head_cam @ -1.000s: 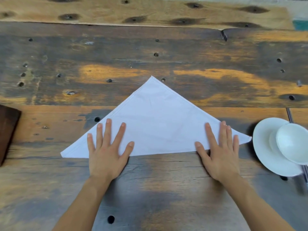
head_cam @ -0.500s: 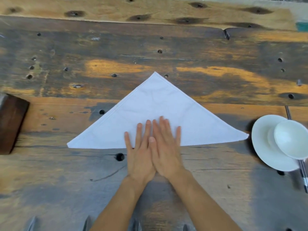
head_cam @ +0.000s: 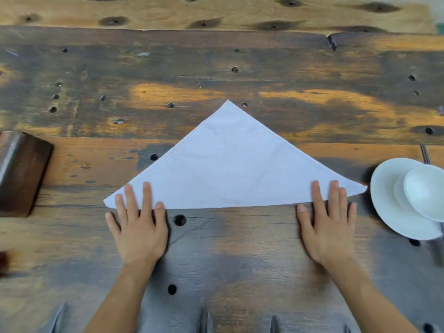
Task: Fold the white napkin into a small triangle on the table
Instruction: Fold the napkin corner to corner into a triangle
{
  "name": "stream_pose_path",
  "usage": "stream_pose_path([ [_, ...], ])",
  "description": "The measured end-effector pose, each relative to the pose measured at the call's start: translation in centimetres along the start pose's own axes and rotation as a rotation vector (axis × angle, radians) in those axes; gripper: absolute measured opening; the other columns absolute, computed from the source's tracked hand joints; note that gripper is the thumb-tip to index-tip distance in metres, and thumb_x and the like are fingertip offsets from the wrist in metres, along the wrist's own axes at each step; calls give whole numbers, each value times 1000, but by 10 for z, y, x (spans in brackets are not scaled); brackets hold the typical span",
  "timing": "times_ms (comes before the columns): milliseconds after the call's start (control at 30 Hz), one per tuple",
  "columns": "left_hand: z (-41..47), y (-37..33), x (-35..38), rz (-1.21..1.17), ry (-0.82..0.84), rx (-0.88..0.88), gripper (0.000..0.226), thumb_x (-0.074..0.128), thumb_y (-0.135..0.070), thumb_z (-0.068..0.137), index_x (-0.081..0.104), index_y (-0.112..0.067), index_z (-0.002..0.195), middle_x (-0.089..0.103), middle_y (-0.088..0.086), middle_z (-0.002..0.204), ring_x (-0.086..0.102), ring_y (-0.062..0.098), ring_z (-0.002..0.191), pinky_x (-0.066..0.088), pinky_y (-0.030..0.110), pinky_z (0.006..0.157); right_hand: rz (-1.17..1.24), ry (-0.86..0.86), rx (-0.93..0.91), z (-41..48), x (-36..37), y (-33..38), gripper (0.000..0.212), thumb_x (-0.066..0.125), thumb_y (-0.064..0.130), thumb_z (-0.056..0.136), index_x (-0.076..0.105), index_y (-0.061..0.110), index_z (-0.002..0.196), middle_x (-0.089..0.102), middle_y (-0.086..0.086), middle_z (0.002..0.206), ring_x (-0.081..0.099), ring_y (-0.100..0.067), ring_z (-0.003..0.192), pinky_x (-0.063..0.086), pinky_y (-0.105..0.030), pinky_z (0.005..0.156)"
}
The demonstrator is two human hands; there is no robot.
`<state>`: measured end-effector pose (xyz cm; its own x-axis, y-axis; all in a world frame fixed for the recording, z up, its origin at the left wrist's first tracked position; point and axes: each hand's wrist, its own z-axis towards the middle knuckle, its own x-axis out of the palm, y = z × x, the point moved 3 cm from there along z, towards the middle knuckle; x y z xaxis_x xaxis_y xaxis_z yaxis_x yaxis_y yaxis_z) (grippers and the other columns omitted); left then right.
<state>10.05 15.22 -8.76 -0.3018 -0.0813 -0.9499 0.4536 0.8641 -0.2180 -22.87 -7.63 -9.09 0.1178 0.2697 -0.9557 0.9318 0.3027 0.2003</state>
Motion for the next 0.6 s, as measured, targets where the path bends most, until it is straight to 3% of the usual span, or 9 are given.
stream_pose_path([
  [133, 3, 4, -1, 5, -2, -32, 65, 7, -59, 100, 2, -42, 162, -3, -1, 174, -3, 23, 158, -4, 59, 124, -15, -8, 6, 0, 0, 2, 68, 10, 67, 99, 0, 40, 161, -6, -5, 171, -9, -23, 156, -1, -52, 125],
  [233, -3, 0, 0, 12, -60, 2, 63, 9, -51, 103, 11, -34, 164, 2, 4, 173, -1, 26, 158, -4, 65, 122, -20, 9, 20, -5, 0, 3, 69, 7, 68, 99, -2, 40, 160, -8, -5, 171, -10, -23, 156, -2, -55, 125],
  [467, -84, -50, 31, 93, -96, 533, 62, 33, -53, 104, 29, -28, 161, 16, 7, 172, 11, 30, 159, 2, 66, 123, -31, 21, -32, -59, 11, 7, 72, 6, 69, 99, -1, 35, 162, -7, -10, 170, -13, -23, 156, -11, -54, 122],
  [600, -110, -76, 46, 129, -59, 575, 68, 31, -59, 104, 17, -31, 164, 4, 5, 174, 4, 29, 160, 1, 66, 123, -64, -10, -72, -74, 12, 13, 72, 12, 64, 101, 11, 27, 163, 2, -15, 170, -4, -28, 157, -6, -60, 122],
])
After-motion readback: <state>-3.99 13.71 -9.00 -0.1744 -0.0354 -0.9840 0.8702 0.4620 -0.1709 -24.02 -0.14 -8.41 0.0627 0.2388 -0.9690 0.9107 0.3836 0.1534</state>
